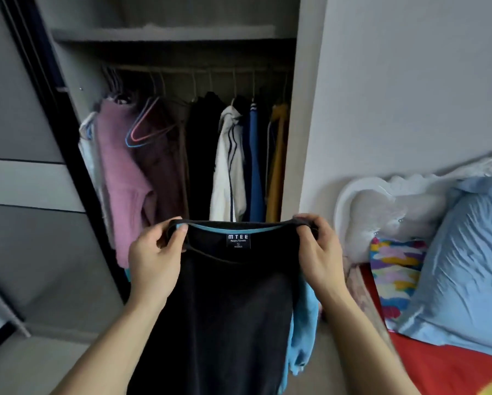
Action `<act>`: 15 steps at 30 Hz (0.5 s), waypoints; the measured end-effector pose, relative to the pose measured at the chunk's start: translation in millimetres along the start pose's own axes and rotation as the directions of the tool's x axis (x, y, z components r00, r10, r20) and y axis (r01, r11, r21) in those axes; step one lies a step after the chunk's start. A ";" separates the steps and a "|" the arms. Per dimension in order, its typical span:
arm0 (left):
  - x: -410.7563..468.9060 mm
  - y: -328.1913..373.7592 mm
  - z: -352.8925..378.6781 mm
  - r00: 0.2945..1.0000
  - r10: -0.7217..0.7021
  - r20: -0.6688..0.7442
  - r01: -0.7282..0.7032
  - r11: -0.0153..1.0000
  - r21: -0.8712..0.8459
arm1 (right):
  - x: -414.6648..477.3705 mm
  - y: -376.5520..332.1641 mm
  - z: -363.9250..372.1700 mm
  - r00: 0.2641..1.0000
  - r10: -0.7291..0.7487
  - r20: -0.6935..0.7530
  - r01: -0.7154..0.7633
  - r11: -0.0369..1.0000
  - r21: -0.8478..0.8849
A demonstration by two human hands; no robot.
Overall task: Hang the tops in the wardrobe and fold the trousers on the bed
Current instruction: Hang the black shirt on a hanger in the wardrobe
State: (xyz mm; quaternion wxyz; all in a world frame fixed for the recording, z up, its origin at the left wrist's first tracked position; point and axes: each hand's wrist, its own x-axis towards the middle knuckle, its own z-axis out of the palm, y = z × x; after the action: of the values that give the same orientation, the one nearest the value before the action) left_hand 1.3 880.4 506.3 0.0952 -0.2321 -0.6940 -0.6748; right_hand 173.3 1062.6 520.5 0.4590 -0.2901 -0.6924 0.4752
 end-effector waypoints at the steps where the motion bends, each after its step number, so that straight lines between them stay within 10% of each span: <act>1: 13.8 -5.9 -16.1 1.000 -0.006 -0.002 0.006 1.000 0.018 | 0.5 -8.2 21.7 1.000 -0.021 0.006 0.021 1.000 0.005; 15: 176.6 -96.1 -79.5 0.987 0.020 -0.161 -0.003 0.994 0.107 | 66.6 -21.8 236.9 0.980 -0.118 0.159 0.116 0.993 0.023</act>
State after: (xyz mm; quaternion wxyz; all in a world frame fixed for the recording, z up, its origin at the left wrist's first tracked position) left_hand -210.7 838.3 504.9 0.1674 -0.1753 -0.7176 -0.6530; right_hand -69.1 1017.4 534.5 0.4313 -0.2066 -0.7394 0.4739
